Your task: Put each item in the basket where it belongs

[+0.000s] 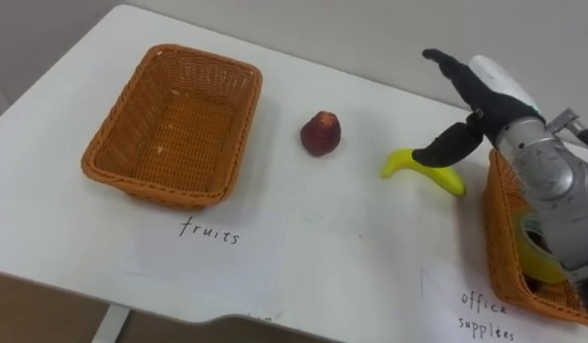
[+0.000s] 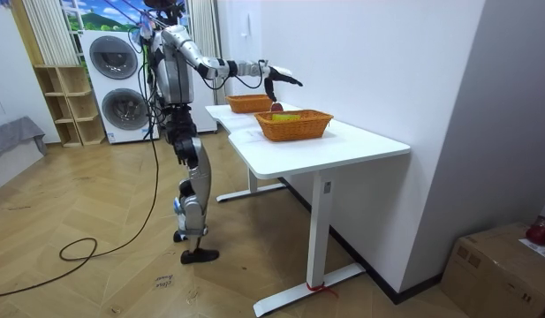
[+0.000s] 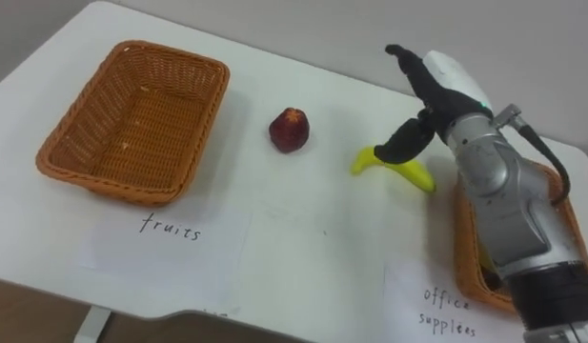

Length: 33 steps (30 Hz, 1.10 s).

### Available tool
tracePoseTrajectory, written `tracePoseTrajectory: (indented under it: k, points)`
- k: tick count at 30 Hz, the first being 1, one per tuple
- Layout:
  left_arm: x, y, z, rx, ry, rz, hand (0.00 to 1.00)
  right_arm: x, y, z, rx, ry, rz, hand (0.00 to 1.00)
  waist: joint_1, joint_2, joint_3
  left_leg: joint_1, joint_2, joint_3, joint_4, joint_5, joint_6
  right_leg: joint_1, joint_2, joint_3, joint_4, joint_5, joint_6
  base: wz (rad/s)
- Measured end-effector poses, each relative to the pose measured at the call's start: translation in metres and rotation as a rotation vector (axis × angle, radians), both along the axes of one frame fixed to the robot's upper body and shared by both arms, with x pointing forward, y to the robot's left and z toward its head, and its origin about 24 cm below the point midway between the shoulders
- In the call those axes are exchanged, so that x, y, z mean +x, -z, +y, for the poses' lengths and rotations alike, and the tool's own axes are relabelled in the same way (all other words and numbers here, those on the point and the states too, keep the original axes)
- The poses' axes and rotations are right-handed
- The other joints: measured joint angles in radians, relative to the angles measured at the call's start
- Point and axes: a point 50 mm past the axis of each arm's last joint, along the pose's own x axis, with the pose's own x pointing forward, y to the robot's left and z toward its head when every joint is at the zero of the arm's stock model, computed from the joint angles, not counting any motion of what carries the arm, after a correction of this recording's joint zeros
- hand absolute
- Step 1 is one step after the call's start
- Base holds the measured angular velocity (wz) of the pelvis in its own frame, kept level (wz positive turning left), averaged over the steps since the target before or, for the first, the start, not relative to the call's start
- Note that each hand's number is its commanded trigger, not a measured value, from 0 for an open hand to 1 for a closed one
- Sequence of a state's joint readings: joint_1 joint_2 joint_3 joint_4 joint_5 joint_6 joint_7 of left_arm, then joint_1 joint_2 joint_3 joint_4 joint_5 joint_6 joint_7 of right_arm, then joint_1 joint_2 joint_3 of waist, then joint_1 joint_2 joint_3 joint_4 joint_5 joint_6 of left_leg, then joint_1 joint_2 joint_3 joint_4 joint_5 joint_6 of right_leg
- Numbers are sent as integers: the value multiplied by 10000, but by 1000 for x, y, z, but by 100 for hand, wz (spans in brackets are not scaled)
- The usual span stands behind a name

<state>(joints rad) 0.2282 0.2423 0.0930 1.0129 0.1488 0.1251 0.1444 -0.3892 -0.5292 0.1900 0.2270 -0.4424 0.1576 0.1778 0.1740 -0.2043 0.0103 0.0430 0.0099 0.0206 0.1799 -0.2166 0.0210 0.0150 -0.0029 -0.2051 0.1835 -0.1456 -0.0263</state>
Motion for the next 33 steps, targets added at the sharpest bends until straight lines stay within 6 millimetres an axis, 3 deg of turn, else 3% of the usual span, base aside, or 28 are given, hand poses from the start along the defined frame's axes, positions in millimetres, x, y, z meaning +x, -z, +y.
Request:
tracePoseTrajectory:
  k: [12,19,33]
  points:
    - [-2,0,5,140,177,280,0,-2,13,5,-426,-294,576,0,-3,-6,3,0,-11,-86,-23,3,4,28,-13,-154,-13,0,1,2]
    - [10,-2,7,188,467,90,0,-3,37,-12,-678,334,1673,0,145,69,53,-105,-39,-221,21,8,10,-9,-49,-176,-29,-2,3,4]
    - [21,-3,7,151,562,-151,0,-4,43,-17,-1346,438,1907,0,271,158,24,-167,-35,-234,79,20,10,-91,-96,-142,-47,-1,2,0]
